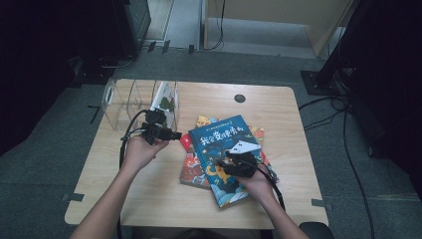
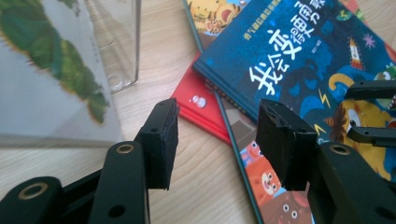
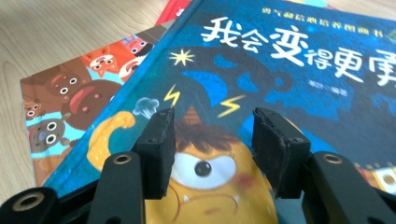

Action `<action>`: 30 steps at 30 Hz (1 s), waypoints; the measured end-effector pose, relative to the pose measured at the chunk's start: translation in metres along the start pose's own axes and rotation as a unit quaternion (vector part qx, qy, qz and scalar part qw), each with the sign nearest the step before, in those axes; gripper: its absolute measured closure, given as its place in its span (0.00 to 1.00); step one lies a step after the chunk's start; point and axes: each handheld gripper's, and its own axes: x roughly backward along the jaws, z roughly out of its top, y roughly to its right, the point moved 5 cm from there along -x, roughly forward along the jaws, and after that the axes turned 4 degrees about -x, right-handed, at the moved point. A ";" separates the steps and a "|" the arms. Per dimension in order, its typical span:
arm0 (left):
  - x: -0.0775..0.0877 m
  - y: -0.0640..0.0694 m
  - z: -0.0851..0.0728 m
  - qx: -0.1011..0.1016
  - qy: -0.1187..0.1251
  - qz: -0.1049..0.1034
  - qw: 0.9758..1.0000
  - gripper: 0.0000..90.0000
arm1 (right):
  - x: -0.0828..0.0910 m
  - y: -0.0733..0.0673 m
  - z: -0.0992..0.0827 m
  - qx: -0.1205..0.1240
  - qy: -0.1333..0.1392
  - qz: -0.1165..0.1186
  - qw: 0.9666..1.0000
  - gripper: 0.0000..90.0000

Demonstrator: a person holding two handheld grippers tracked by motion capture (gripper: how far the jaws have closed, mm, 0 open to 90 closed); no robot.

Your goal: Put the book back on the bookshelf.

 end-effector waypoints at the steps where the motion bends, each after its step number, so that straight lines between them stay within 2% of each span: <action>1: -0.002 0.001 -0.001 -0.002 -0.001 -0.002 1.000 0.55 | 0.001 0.001 -0.001 -0.002 0.000 0.001 1.000 0.57; 3: -0.006 0.003 -0.002 -0.011 0.000 -0.001 1.000 0.55 | 0.004 0.003 -0.002 -0.005 0.000 0.002 1.000 0.57; 6: -0.011 0.008 -0.003 -0.028 -0.001 -0.005 1.000 0.54 | 0.008 0.006 -0.006 0.003 0.011 -0.004 1.000 0.56; 10: -0.018 0.015 -0.005 -0.050 -0.011 -0.016 0.999 0.53 | 0.012 0.008 -0.009 -0.007 0.014 0.000 1.000 0.58; 14: -0.023 0.020 -0.005 -0.053 -0.010 -0.023 0.998 0.53 | 0.018 0.011 -0.012 -0.009 0.015 -0.005 1.000 0.60; 17: -0.026 0.021 -0.004 -0.053 -0.003 -0.025 0.998 0.54 | 0.022 0.015 -0.016 -0.021 0.018 -0.006 1.000 0.61; 19: -0.028 0.022 -0.003 -0.053 -0.001 -0.035 0.998 0.59 | 0.026 0.017 -0.018 -0.026 0.020 -0.008 0.999 0.63; 21: -0.030 0.023 -0.003 -0.052 0.003 -0.036 0.998 0.63 | 0.029 0.019 -0.021 -0.028 0.024 -0.011 0.999 0.65; 25: -0.036 0.026 -0.003 -0.065 0.008 -0.040 0.997 0.70 | 0.036 0.024 -0.027 -0.034 0.027 -0.016 0.999 0.68; 30: -0.046 0.027 -0.005 -0.081 -0.005 -0.045 0.996 0.79 | 0.045 0.028 -0.034 -0.045 0.024 -0.022 0.998 0.75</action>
